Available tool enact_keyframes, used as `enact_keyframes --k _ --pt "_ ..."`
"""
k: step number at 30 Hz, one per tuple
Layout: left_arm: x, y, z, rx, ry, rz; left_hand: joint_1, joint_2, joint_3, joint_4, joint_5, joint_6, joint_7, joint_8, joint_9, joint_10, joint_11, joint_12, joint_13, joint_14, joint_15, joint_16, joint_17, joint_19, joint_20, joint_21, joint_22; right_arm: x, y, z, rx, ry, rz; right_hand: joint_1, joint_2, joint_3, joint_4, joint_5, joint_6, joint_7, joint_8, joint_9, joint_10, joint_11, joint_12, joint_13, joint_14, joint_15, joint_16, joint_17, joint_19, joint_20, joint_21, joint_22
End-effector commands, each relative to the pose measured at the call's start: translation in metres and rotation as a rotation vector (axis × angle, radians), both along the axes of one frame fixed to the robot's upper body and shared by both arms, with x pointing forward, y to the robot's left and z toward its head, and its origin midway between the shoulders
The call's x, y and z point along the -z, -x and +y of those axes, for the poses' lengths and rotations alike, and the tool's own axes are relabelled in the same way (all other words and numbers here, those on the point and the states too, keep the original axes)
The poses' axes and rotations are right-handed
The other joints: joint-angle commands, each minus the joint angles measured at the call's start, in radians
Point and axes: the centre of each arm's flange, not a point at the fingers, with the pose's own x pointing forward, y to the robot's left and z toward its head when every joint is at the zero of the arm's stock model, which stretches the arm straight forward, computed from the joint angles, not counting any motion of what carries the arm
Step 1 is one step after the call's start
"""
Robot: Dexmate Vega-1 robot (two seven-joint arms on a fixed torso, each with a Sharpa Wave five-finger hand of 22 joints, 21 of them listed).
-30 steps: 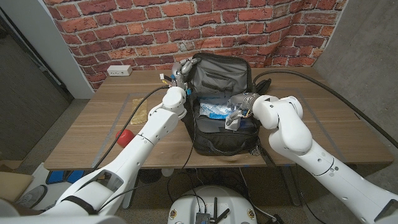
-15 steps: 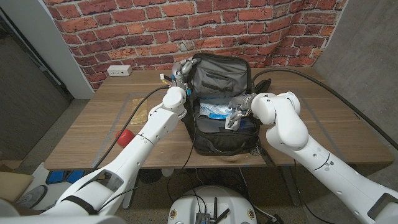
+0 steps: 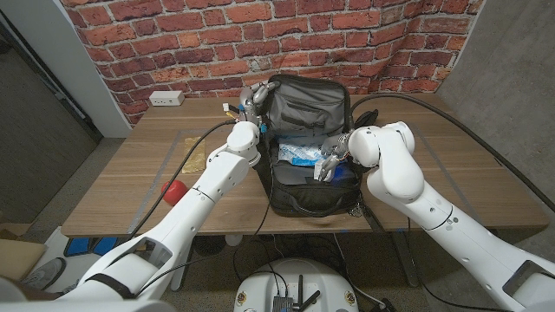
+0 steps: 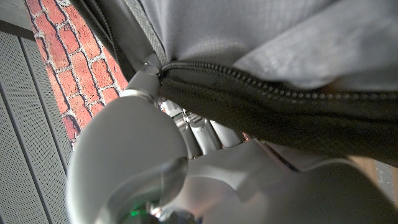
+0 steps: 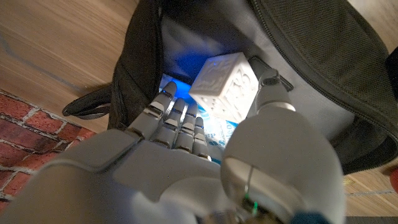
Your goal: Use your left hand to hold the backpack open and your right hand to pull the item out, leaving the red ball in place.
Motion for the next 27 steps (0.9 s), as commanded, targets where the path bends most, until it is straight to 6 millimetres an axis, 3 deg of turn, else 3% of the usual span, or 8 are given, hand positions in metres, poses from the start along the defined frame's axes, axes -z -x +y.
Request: enact_keyframes --k 1,4,9,11,15,27 --pt "0.0010 0.0019 0.0001 0.000 0.002 -0.001 0.001 0.008 0.036 0.032 0.004 0.012 0.005 0.007 0.001 0.008 -0.004 0.005 0.002 0.005 0.003 0.000 0.003 0.008 -0.082 -0.003 0.003 0.0033 -0.0045 -0.0020 0.025 0.009 0.043 -0.014 0.003 -0.002 0.005 0.005 0.001 0.006 0.001 0.002 0.000 0.000 0.002 0.001 -0.003 0.001 -0.002 -0.002 -0.006 0.003 0.001 0.002" --pt "0.0014 0.0026 -0.0001 0.000 0.002 -0.001 0.001 0.008 0.037 0.033 0.004 0.009 0.004 0.006 0.001 0.006 -0.006 0.004 0.002 0.006 0.003 0.000 0.003 0.008 -0.081 -0.003 0.003 0.0040 -0.0055 -0.0022 0.025 0.009 0.043 -0.022 0.009 -0.003 0.007 0.005 0.014 0.007 0.008 0.003 0.015 0.002 0.007 -0.003 0.020 -0.010 0.005 -0.005 -0.003 -0.001 0.005 0.002" --pt "0.0022 0.0034 -0.0003 0.000 0.002 0.000 0.001 0.008 0.037 0.033 0.004 0.010 0.003 0.007 0.001 0.007 -0.004 0.005 0.003 0.005 0.003 0.000 0.003 0.008 -0.081 -0.003 0.003 0.0047 -0.0045 -0.0020 0.008 0.008 0.004 -0.029 0.020 -0.003 0.004 0.005 0.075 0.005 0.033 0.004 0.071 -0.017 0.027 -0.009 0.073 -0.039 0.022 -0.011 0.021 -0.022 0.017 0.002" --pt "0.0025 0.0036 -0.0004 0.001 0.003 -0.001 0.001 0.008 0.037 0.033 0.004 0.009 0.003 0.006 0.002 0.005 -0.002 0.004 0.003 0.005 0.003 0.000 0.003 0.008 -0.081 -0.003 0.003 0.0047 -0.0033 -0.0018 0.000 0.004 -0.019 -0.027 0.027 -0.001 -0.002 0.006 0.116 -0.003 0.047 0.006 0.112 -0.032 0.042 -0.006 0.112 -0.061 0.038 -0.011 0.049 -0.042 0.027 0.003" --pt "0.0029 0.0039 -0.0009 0.002 0.005 -0.002 0.001 0.008 0.037 0.033 0.004 0.008 0.003 0.006 0.002 0.006 -0.003 0.005 0.003 0.005 0.003 0.000 0.003 0.008 -0.081 -0.003 0.003 0.0050 -0.0027 -0.0024 -0.006 0.001 -0.042 -0.024 0.037 0.000 -0.009 0.005 0.191 -0.019 0.075 0.010 0.192 -0.057 0.070 0.004 0.183 -0.096 0.071 -0.005 0.082 -0.058 0.037 0.004" --pt "0.0019 0.0059 -0.0016 0.009 0.001 -0.011 0.000 0.009 0.037 0.033 0.004 0.010 0.003 0.007 0.002 0.007 -0.008 0.005 0.003 0.006 0.003 0.001 0.004 0.007 -0.081 -0.003 0.003 0.0084 -0.0012 -0.0029 -0.014 0.001 -0.108 0.011 0.045 0.000 -0.025 0.004 0.345 -0.068 0.142 0.019 0.353 -0.111 0.128 0.042 0.306 -0.162 0.144 0.024 0.163 -0.096 0.060 0.008"
